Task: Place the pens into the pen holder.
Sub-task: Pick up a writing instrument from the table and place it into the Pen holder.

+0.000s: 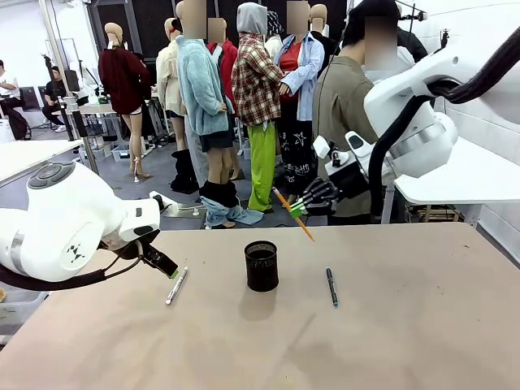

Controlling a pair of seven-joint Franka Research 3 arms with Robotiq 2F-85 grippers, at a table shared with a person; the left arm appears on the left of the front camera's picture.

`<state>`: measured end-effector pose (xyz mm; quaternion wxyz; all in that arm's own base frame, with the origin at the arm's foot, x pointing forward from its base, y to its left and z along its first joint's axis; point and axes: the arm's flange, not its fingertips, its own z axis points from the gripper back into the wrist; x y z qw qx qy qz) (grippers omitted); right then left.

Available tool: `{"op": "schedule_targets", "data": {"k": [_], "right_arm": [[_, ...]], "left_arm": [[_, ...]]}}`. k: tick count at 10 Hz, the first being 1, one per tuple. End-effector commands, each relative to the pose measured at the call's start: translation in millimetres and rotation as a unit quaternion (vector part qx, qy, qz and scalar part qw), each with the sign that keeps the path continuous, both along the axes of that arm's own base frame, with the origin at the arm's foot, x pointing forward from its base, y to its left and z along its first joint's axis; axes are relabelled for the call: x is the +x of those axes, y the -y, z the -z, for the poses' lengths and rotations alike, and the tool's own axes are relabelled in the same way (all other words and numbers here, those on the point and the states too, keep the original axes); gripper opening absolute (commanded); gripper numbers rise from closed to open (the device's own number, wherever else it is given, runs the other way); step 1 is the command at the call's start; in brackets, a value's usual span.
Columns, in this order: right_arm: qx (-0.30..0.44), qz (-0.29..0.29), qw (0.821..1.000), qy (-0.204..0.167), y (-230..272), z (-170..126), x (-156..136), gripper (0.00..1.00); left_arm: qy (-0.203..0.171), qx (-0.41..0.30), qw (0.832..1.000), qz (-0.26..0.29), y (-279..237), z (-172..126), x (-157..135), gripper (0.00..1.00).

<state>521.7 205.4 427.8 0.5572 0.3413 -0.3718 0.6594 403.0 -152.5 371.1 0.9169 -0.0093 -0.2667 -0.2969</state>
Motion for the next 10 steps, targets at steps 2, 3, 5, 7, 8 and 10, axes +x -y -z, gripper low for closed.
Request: {"op": "schedule_targets", "data": {"k": [2,3,5,7,8,10], "right_arm": [[0.076,-0.081,0.994,-0.01,-33.8,2.8,26.7,0.0],[0.088,-0.086,0.992,-0.011,-46.1,4.1,29.2,0.0],[0.094,-0.111,0.989,-0.022,-71.6,13.0,37.9,0.0],[0.093,-0.146,0.983,-0.059,-86.4,23.9,45.1,0.0],[0.089,-0.15,0.983,-0.063,-90.4,29.9,47.7,0.0],[0.078,-0.154,0.979,-0.111,-94.9,58.1,57.8,0.0]], "left_arm": [[0.0,-0.001,1.0,-0.002,-1.7,-0.4,0.2,1.0],[0.0,-0.001,1.0,-0.002,-1.7,-0.4,0.2,1.0],[0.0,-0.001,1.0,-0.002,-1.7,-0.4,0.2,1.0],[0.0,-0.001,1.0,-0.002,-1.7,-0.4,0.2,1.0],[0.0,-0.001,1.0,-0.002,-1.7,-0.4,0.2,1.0],[0.0,-0.001,1.0,-0.002,-1.7,-0.4,0.2,1.0]]}}
